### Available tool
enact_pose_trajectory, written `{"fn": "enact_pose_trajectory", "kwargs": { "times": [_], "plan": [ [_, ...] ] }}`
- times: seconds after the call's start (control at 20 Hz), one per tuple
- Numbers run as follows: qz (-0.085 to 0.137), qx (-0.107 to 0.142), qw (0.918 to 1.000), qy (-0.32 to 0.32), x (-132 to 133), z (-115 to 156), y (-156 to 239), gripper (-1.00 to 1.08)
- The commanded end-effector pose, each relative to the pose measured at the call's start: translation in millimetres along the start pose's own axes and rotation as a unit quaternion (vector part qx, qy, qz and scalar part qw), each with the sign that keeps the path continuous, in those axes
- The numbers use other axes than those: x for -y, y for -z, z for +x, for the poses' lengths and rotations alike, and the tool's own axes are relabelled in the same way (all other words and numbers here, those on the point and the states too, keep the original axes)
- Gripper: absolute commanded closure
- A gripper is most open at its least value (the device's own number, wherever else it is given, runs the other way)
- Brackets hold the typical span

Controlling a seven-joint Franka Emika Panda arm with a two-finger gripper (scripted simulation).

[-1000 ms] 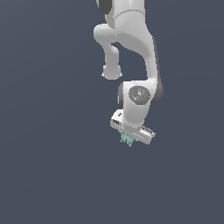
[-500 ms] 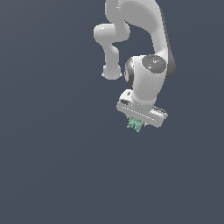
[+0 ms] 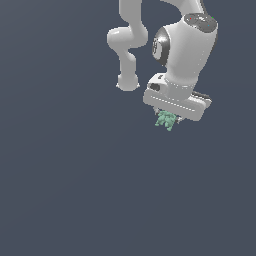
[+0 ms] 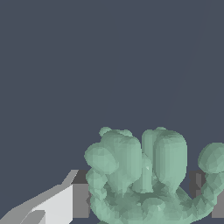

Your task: Pick up the object and move it to a goal position.

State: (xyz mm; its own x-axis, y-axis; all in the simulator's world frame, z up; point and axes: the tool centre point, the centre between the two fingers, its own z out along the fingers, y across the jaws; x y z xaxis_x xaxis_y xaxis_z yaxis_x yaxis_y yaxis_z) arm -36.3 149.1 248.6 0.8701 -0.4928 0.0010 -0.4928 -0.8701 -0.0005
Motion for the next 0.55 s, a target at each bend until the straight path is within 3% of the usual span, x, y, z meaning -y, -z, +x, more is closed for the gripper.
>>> {"fn": "enact_pose_trajectory", "kwargs": {
  "times": [0.0,0.5],
  "plan": [
    [-0.001,0.000,1.0000,0.000,2,-10,17,1.08],
    [-0.001,0.000,1.0000,0.000,7,-26,48,1.08]
  ]
}}
